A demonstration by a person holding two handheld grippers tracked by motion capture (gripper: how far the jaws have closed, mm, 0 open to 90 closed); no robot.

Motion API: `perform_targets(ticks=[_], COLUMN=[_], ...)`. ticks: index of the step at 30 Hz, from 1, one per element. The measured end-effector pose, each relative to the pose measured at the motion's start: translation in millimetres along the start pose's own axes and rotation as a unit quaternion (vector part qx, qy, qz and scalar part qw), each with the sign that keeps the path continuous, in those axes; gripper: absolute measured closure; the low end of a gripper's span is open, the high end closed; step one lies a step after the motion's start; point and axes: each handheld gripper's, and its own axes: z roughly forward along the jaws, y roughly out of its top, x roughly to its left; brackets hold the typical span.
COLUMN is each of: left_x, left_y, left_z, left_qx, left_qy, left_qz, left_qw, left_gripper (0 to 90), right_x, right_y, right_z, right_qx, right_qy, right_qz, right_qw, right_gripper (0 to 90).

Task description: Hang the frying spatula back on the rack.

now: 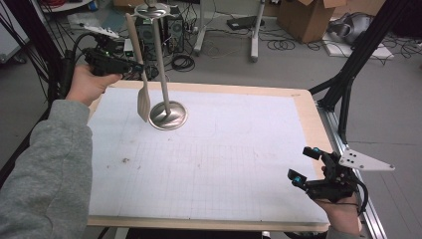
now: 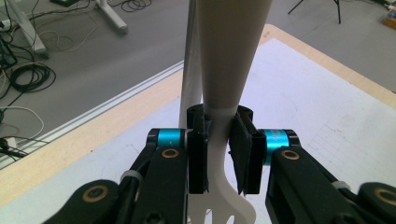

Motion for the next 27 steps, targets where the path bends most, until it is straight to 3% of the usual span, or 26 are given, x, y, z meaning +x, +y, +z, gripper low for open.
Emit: perform_targets(ticks=[12,22,25,27], left_x=[-0.3,-1.6,-2.4,-3.3], left_y=[0.3,-0.2,-2.8,-6.2], left_z=[3.8,4.3,5.1,4.9], left_qx=[0.002,0.001,-0.018,-0.039], left_qy=[0.007,0.017,0.022,0.02], left_qz=[-0.001,0.009,0.01,0.006], left_qw=[1.0,0.9998,0.9995,0.999], left_gripper=[77.1,76.5,75.0,68.7], right_x=[0.0,1.3,1.1,1.3], right_y=[-0.3,-0.2,-0.2,-0.1], right_z=[1.1,0.8,1.6,1.7], right_qx=[-0.001,0.002,0.001,0.001], right_qy=[0.0,0.0,0.0,0.0], right_qz=[-0.001,0.001,-0.003,-0.002], right_qw=[1.0,1.0,1.0,1.0], right_gripper=[1.4,1.4,1.4,1.4])
